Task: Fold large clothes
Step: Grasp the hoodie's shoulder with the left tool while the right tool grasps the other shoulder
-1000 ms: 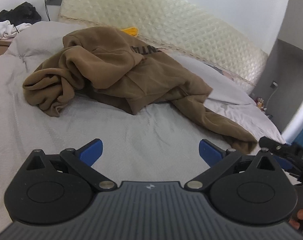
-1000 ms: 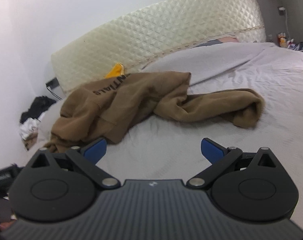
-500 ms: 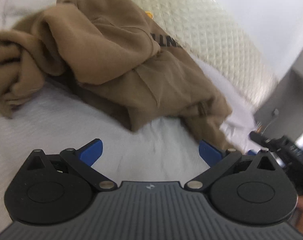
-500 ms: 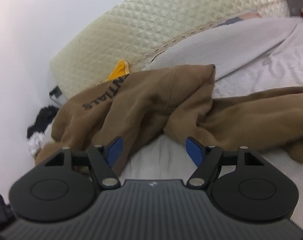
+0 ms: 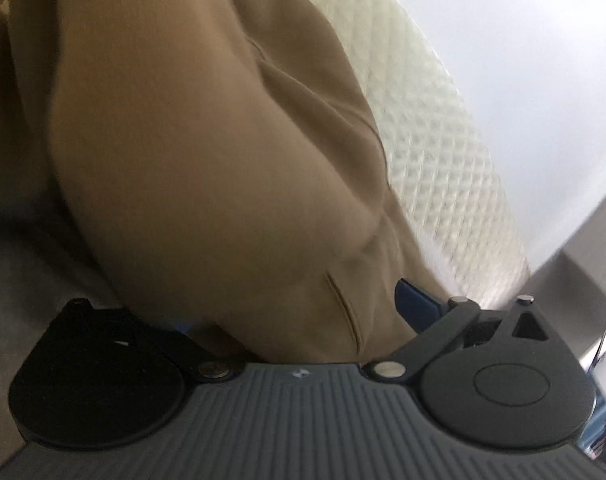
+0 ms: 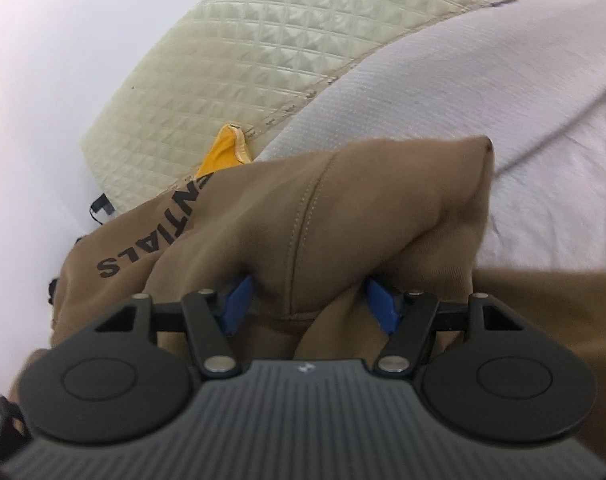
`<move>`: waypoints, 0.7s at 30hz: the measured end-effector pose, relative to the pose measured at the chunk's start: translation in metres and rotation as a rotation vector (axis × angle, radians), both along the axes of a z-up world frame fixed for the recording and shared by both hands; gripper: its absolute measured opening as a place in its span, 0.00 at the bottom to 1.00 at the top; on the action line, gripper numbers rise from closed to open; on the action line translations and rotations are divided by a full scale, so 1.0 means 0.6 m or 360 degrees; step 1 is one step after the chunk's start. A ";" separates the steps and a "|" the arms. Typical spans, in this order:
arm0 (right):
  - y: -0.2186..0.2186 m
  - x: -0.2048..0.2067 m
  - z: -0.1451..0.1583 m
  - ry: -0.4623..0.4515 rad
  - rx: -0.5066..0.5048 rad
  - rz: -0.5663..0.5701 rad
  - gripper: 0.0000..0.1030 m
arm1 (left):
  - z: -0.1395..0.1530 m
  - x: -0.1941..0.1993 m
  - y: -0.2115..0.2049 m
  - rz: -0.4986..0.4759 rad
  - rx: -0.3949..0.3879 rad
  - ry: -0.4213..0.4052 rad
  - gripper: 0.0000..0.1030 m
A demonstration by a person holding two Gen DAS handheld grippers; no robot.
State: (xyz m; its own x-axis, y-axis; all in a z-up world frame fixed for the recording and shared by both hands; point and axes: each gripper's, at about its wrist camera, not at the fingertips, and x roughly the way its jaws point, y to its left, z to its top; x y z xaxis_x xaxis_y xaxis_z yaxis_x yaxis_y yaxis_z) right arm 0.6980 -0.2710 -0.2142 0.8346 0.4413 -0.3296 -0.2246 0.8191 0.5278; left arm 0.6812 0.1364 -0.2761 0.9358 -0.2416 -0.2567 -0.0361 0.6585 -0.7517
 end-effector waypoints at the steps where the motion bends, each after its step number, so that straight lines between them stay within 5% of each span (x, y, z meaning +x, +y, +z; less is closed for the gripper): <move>1: 0.004 0.010 0.000 0.0009 -0.0043 -0.0012 0.65 | 0.000 0.008 0.002 0.0023 -0.0024 0.0009 0.92; 4: 0.007 0.034 -0.005 0.0060 -0.0048 -0.0063 0.74 | 0.008 0.035 0.000 0.0093 -0.0011 0.0086 0.79; 8: 0.017 0.057 0.004 0.0081 -0.0023 -0.0080 0.75 | 0.031 0.062 -0.011 0.0186 0.0099 0.0222 0.43; 9: 0.020 0.060 0.011 0.0069 -0.0026 -0.0065 0.70 | 0.039 0.065 -0.012 0.0187 0.0112 0.0224 0.32; 15: 0.032 0.029 0.070 -0.0027 -0.0172 -0.0064 0.30 | 0.126 0.064 -0.028 0.0235 0.0326 0.0143 0.12; 21: 0.042 -0.055 0.131 -0.0193 -0.0209 0.0035 0.17 | 0.201 0.012 -0.026 0.0292 0.0392 0.0010 0.06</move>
State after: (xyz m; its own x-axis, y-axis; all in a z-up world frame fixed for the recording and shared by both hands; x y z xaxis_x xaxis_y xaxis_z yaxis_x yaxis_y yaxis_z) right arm 0.6652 -0.2456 -0.1355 0.8624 0.4196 -0.2832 -0.2988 0.8735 0.3843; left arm 0.6883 0.1209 -0.1557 0.9562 0.0015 -0.2926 -0.1755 0.8031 -0.5694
